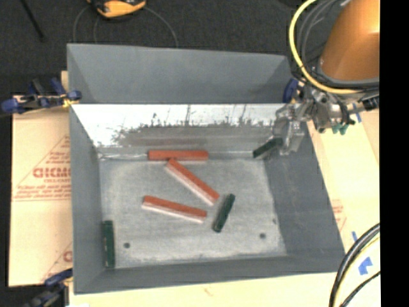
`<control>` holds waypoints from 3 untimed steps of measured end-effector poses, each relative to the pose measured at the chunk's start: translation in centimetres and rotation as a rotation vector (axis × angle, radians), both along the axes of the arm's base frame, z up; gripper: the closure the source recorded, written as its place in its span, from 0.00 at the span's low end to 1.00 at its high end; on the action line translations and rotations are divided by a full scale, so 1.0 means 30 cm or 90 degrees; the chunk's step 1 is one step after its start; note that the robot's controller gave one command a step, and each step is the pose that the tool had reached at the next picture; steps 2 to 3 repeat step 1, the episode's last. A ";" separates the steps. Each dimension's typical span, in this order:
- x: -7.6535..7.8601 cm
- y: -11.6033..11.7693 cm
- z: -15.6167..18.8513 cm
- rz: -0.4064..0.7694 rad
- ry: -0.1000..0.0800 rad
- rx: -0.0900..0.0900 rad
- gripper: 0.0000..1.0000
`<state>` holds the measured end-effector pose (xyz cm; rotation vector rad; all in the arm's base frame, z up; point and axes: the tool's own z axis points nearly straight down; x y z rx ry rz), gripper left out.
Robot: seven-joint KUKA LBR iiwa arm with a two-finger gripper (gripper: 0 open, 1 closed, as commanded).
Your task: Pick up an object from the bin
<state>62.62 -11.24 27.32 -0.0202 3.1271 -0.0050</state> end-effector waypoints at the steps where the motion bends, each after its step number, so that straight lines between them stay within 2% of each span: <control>1: -0.002 -0.001 -0.011 0.000 0.003 0.000 1.00; 3: -0.002 -0.001 -0.011 0.000 0.003 0.000 1.00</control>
Offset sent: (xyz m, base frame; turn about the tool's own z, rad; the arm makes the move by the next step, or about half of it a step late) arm -0.0213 0.0179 -0.0255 -0.1745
